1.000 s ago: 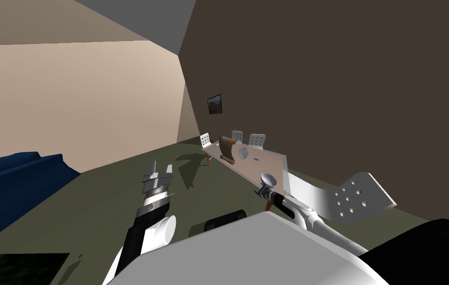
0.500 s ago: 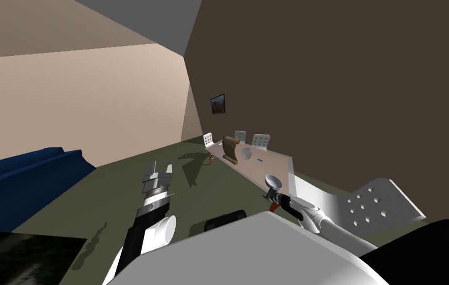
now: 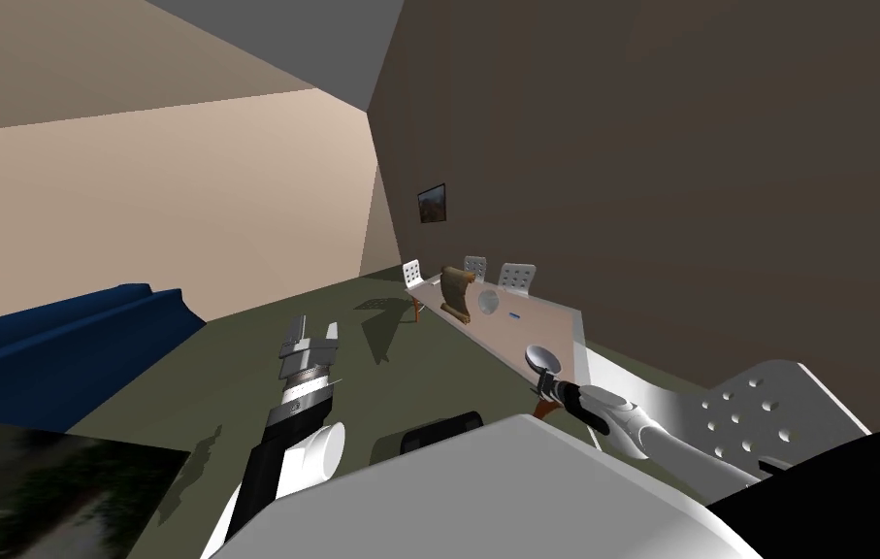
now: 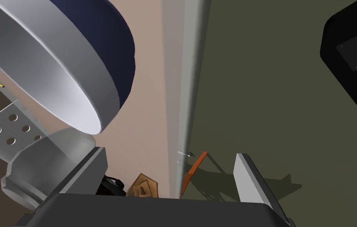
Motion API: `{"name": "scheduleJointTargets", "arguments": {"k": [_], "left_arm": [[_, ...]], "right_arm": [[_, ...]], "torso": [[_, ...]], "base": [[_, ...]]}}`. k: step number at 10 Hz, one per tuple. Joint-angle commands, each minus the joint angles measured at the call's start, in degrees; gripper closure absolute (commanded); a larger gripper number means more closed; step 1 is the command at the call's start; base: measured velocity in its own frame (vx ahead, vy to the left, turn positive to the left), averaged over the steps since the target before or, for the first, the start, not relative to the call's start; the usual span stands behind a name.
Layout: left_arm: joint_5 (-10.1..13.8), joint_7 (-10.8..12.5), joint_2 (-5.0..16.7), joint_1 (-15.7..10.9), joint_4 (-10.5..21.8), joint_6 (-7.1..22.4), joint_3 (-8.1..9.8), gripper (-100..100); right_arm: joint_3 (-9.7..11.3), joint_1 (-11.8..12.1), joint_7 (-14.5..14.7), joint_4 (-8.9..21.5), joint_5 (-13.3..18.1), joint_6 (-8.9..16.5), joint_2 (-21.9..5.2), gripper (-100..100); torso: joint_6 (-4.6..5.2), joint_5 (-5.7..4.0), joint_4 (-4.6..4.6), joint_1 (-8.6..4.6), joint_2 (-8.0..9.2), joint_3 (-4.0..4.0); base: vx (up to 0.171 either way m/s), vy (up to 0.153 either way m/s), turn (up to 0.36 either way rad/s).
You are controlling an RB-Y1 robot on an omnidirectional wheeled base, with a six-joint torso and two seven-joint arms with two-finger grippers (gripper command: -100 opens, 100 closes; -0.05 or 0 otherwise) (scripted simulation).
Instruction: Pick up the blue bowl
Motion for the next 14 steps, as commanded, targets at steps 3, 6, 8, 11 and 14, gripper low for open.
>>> {"name": "scheduleJointTargets", "arguments": {"k": [3,6,8,11,14], "left_arm": [[0.0,0.0,0.0,0.0,0.0,0.0,0.00,0],[0.0,0.0,0.0,0.0,0.0,0.0,0.00,0],[0.0,0.0,0.0,0.0,0.0,0.0,0.00,0],[0.0,0.0,0.0,0.0,0.0,0.0,0.00,0],[0.0,0.0,0.0,0.0,0.0,0.0,0.00,0]], "right_arm": [[0.5,-1.3,3.1,5.6,2.6,0.1,-2.3,-100],[1.7,-2.0,4.9,9.0,4.6,0.7,-5.2,-100],[3.1,-2.8,4.2,9.3,4.9,1.1,-6.0,-100],[2.0,-1.3,1.9,8.8,6.9,2.1,-5.5,-100],[-1.5,3.1,-3.6,7.1,12.4,4.2,-3.7,-100]], "torso": [[-0.01,0.00,0.00,0.00,0.00,0.00],[0.00,0.01,0.00,0.05,-0.02,-0.01],[0.00,0.00,0.00,0.02,0.00,0.00],[-0.03,-0.04,0.01,-0.11,0.05,0.03],[-0.01,-0.07,0.04,-0.24,0.17,0.10]], "base": [[0.006,0.024,0.072],[0.011,0.034,0.072],[0.003,0.018,0.042],[-0.009,-0.012,0.103],[-0.039,-0.044,0.243]]}}
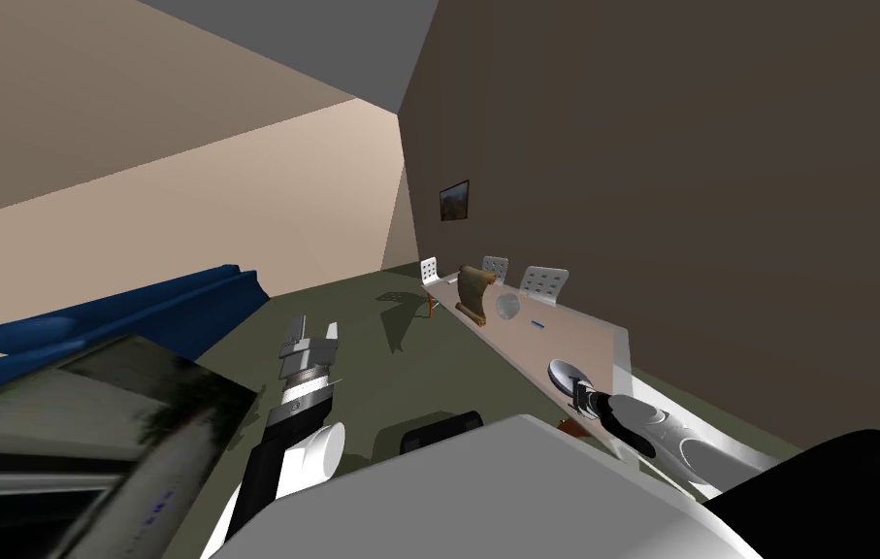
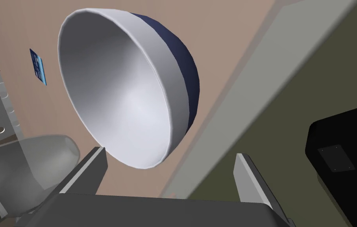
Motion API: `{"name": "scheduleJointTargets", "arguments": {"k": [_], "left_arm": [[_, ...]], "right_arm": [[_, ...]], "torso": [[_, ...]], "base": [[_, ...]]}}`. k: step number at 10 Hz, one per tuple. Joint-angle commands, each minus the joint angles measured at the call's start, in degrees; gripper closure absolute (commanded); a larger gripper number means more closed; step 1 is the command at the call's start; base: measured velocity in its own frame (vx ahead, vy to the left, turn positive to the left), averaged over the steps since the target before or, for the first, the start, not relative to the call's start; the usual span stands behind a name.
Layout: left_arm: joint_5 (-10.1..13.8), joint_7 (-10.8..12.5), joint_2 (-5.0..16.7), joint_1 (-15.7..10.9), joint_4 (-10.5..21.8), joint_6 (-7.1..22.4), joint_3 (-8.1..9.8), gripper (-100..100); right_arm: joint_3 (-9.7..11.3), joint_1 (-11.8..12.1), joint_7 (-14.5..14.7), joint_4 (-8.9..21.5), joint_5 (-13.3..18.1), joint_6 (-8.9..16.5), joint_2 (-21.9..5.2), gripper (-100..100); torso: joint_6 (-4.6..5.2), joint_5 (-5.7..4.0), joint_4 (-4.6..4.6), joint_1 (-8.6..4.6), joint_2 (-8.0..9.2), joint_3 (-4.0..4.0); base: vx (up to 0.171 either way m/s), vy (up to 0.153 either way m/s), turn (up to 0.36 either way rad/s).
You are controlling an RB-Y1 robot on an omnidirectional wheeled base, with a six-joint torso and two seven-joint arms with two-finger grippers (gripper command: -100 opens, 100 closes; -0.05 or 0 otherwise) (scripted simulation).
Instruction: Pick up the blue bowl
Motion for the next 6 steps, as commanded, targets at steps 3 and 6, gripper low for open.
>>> {"name": "scheduleJointTargets", "arguments": {"k": [3,6], "left_arm": [[0.0,0.0,0.0,0.0,0.0,0.0,0.01,0],[0.0,0.0,0.0,0.0,0.0,0.0,0.00,0]], "right_arm": [[-3.7,3.7,-5.6,-0.9,5.3,1.7,2.1,-100],[-6.1,6.7,-9.8,-2.0,9.1,3.1,3.3,-100]], "torso": [[0.05,0.00,-0.01,0.03,-0.03,-0.02],[-0.01,0.01,0.00,0.06,0.01,0.01]], "base": [[-0.033,-0.035,0.180],[-0.041,-0.030,0.228]]}}
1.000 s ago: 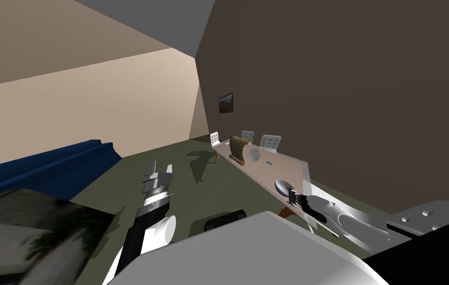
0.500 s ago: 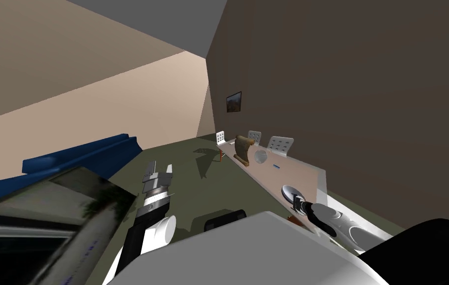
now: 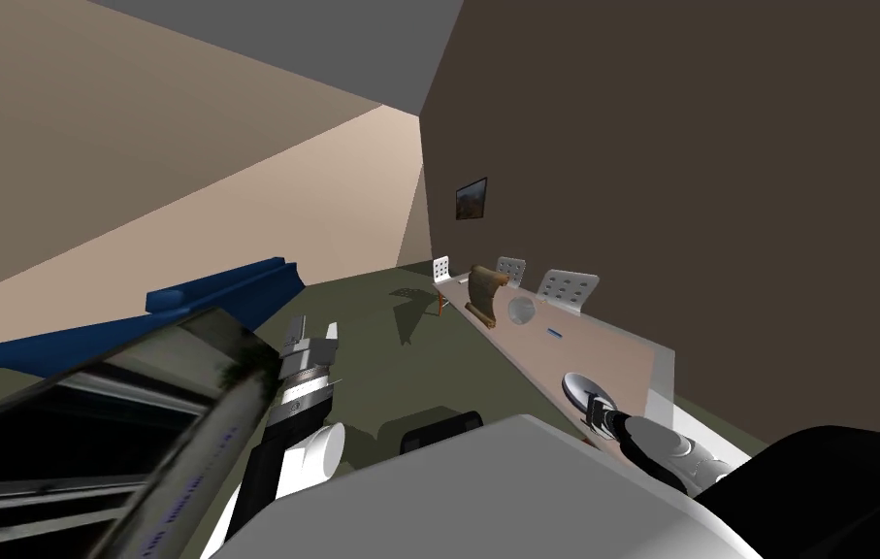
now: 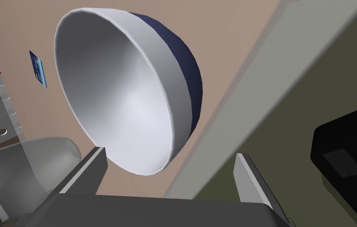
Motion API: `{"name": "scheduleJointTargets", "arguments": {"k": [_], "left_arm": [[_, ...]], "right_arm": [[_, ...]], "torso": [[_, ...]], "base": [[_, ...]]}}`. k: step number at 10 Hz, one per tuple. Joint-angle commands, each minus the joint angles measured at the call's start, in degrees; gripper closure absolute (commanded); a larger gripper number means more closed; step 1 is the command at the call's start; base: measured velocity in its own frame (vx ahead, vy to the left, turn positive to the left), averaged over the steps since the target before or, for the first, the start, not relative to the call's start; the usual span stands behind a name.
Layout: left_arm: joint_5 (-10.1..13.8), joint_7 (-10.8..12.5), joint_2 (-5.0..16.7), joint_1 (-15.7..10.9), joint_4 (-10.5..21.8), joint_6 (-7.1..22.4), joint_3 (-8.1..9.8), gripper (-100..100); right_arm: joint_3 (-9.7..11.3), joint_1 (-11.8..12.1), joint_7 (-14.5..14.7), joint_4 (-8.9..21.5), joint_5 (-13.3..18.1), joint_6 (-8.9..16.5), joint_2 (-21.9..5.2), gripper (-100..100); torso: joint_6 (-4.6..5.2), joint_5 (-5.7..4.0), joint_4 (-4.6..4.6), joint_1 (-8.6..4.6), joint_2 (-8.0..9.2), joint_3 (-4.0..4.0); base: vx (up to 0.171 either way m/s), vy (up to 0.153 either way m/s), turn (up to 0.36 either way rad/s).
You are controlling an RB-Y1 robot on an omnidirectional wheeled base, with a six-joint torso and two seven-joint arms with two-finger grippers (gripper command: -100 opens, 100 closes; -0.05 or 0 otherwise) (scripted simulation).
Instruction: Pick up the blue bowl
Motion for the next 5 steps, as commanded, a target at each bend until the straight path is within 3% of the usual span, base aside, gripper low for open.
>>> {"name": "scheduleJointTargets", "arguments": {"k": [1,3,4,5], "left_arm": [[0.0,0.0,0.0,0.0,0.0,0.0,0.00,0],[0.0,0.0,0.0,0.0,0.0,0.0,-0.01,0],[0.0,0.0,0.0,0.0,0.0,0.0,-0.01,0],[0.0,0.0,0.0,0.0,0.0,0.0,0.00,0]], "right_arm": [[-2.1,0.0,1.2,1.1,1.0,-0.9,1.3,-100],[-4.4,2.9,-2.5,0.0,4.8,0.6,2.5,-100],[-3.0,2.1,-1.6,0.1,3.6,0.3,1.8,-100],[-3.0,2.2,-2.2,-0.1,3.7,0.6,1.8,100]], "torso": [[0.00,0.00,0.00,0.00,0.00,0.00],[-0.06,0.01,-0.01,0.06,-0.08,-0.05],[-0.05,0.01,0.00,0.01,-0.01,-0.01],[-0.01,0.01,-0.01,0.03,-0.06,-0.03]], "base": [[-0.008,-0.016,-0.046],[-0.029,-0.022,0.229],[-0.021,-0.021,0.048],[0.000,0.000,0.000]]}}
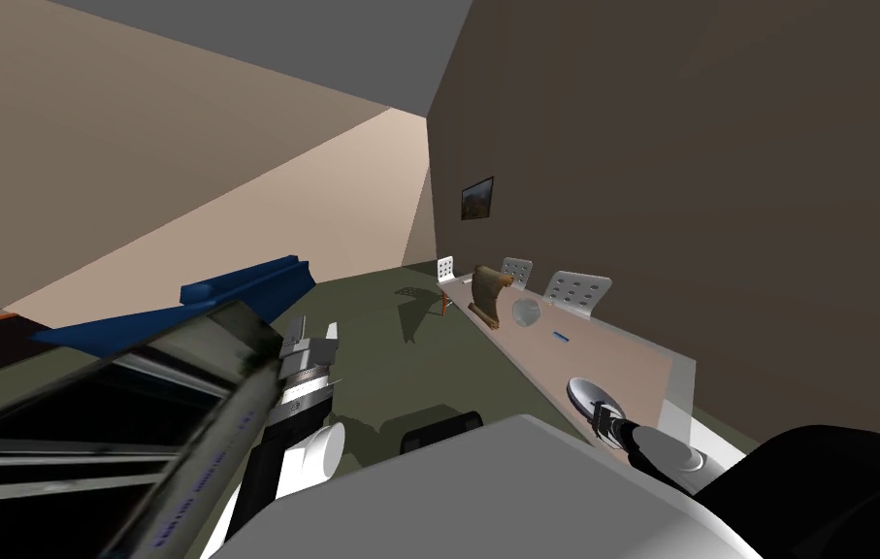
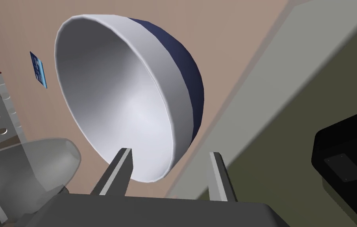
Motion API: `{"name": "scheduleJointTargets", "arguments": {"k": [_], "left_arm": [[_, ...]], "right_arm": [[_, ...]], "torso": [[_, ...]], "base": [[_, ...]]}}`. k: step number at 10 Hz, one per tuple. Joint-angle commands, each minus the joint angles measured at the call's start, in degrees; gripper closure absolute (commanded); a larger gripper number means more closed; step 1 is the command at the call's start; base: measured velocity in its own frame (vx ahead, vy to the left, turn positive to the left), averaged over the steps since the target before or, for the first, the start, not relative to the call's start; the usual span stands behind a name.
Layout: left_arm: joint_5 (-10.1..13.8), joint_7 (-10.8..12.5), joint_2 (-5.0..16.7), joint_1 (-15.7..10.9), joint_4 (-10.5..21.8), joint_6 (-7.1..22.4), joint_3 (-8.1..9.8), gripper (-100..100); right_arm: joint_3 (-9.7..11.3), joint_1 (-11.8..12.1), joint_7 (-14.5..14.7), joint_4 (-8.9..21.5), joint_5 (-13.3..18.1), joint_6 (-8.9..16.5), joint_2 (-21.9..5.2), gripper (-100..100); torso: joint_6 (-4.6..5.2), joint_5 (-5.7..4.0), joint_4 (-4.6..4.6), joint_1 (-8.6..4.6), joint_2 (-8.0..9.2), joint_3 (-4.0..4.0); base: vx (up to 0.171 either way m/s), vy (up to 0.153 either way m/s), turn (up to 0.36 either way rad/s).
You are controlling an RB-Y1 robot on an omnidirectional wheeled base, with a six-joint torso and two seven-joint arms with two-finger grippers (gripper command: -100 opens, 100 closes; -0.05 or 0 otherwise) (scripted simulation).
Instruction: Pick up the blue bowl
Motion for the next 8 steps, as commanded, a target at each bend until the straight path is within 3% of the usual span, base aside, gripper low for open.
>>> {"name": "scheduleJointTargets", "arguments": {"k": [1,4,5,6,7,8], "left_arm": [[0.0,0.0,0.0,0.0,0.0,0.0,0.00,0],[0.0,0.0,0.0,0.0,0.0,0.0,0.00,0],[0.0,0.0,0.0,0.0,0.0,0.0,0.00,0],[0.0,0.0,0.0,0.0,0.0,0.0,0.00,0],[0.0,0.0,0.0,0.0,0.0,0.0,0.01,0],[0.0,0.0,0.0,0.0,0.0,0.0,0.00,0]], "right_arm": [[0.0,0.0,0.0,0.0,0.0,0.0,0.0,100],[0.0,0.0,0.0,0.0,0.0,0.0,0.0,100],[0.0,0.0,0.0,0.0,0.0,0.0,0.0,0],[1.0,-2.2,2.9,1.2,-2.7,-1.4,-0.5,100],[1.0,-2.2,3.3,1.2,-2.7,-1.4,-0.5,100],[2.1,-3.7,4.8,1.7,-4.6,-2.1,-1.2,100]], "torso": [[0.00,0.00,0.00,0.00,0.00,0.00],[0.03,-0.01,-0.01,-0.01,-0.05,-0.03],[0.03,0.00,-0.01,-0.01,-0.05,-0.03],[0.03,-0.01,-0.01,-0.01,-0.05,-0.03],[0.17,0.01,-0.07,0.02,-0.12,-0.09],[0.08,0.01,-0.06,0.10,-0.15,-0.10]], "base": [[0.000,0.000,0.000],[0.000,0.000,0.000],[0.000,0.000,0.000],[0.041,0.011,-0.347],[0.044,0.035,-0.237],[0.037,0.040,-0.188]]}}
